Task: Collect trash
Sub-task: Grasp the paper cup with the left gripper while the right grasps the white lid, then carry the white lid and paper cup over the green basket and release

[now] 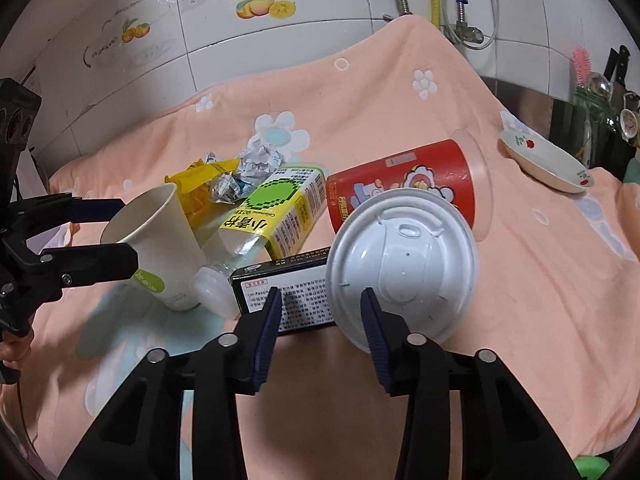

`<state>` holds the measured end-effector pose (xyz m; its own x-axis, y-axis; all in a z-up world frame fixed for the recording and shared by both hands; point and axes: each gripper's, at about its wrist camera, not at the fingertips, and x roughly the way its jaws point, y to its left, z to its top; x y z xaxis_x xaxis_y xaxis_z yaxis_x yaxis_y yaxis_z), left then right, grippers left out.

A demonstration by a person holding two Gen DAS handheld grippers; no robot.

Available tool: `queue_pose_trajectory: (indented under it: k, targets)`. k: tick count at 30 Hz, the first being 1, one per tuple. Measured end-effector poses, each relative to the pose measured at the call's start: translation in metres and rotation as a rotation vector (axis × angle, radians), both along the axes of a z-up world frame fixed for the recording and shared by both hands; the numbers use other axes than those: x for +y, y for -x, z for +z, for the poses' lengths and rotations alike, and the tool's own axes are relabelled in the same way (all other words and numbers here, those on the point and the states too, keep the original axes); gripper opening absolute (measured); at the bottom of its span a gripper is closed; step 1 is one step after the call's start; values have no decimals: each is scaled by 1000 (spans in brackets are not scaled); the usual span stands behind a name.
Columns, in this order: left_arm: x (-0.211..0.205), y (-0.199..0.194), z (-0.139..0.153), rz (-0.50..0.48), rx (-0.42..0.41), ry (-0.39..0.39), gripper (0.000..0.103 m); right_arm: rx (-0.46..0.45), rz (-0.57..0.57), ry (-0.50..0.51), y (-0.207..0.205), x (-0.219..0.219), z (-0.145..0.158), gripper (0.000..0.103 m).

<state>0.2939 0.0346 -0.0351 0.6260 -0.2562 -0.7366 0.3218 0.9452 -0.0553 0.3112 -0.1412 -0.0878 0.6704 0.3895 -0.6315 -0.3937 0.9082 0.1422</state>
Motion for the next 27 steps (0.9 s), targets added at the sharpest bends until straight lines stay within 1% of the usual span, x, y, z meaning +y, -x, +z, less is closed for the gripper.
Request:
queue_pose_trajectory:
  k: [3,5,8,9,10,16,18,20,22,27]
  targets:
    - [0,-1,-2,-8,-2,-5,95,-13,-7,16,-1,2,0,34]
    - [0,-1,-2,-13,-2,-6,95,-15,-8,27,-4,4,-2,29]
    - [-1,-2,-4,-15,0,-18,95,-18,-5,43,-6,6,-3,19]
    - [-1,-4,-5,-16,4,-16,95,-24,-7,55,-6,6,-3,13]
    - [-1,-5,-6,-15,8,-15,95,-26,-8,62,-6,7,-4,10]
    - [2,-9,-11,2,13,0,95,-46,-6,61,1,4,1,8]
    - [3,-9,-12,6,9,12,93,-53,-4,58,4,3,3,7]
    - [4,-8,-12,1,7,27,80,-60,-3,55,9,1,6,7]
    - [4,-7,-12,2,9,28,71,-64,-3,44,15,-2,10,6]
    - [4,1,-5,15,-17,32,69,-76,-6,28,30,-7,16,6]
